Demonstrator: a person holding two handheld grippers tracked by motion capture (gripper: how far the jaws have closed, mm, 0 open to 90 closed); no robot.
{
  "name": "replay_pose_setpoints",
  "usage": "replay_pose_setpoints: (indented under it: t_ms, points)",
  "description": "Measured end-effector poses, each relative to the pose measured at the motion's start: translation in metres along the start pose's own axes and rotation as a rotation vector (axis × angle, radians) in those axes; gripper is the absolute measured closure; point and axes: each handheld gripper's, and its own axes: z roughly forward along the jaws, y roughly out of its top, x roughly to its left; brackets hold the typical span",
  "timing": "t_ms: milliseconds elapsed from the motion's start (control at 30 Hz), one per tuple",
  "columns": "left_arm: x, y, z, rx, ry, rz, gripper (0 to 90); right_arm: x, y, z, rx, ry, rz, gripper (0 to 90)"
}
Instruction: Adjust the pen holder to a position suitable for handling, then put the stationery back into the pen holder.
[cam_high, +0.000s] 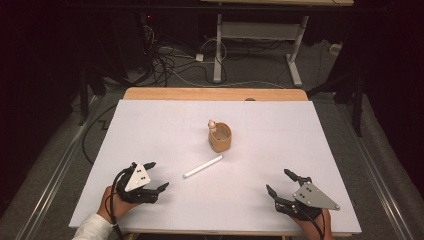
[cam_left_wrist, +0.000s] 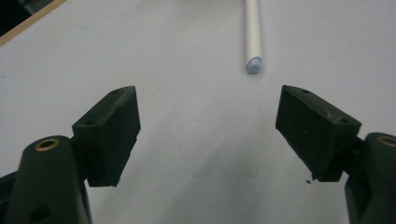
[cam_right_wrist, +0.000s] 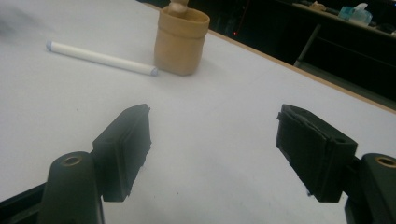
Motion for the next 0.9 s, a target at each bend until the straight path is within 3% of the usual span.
replay_pose_setpoints:
  t_ms: [267,500,667,767,900]
  points:
    - [0.004,0.003,-0.001,0.042,-0.020,-0.039,20.9,-0.001,-0.001,0.004,0.035,0.013,-0.005,26.1]
    - [0.009,0.024,0.004,0.130,-0.067,-0.069,20.9,-0.006,-0.001,0.008,0.076,0.012,-0.006,26.4]
    - [0.013,0.054,0.018,0.239,-0.150,-0.078,22.9,-0.005,-0.002,0.011,0.094,0.027,-0.009,27.4]
    - [0.012,0.080,0.036,0.323,-0.183,-0.039,23.8,-0.003,-0.002,0.012,0.104,0.034,-0.027,27.3]
    - [0.009,0.110,0.057,0.400,-0.208,0.002,23.9,-0.006,-0.003,0.010,0.092,0.030,-0.013,27.4]
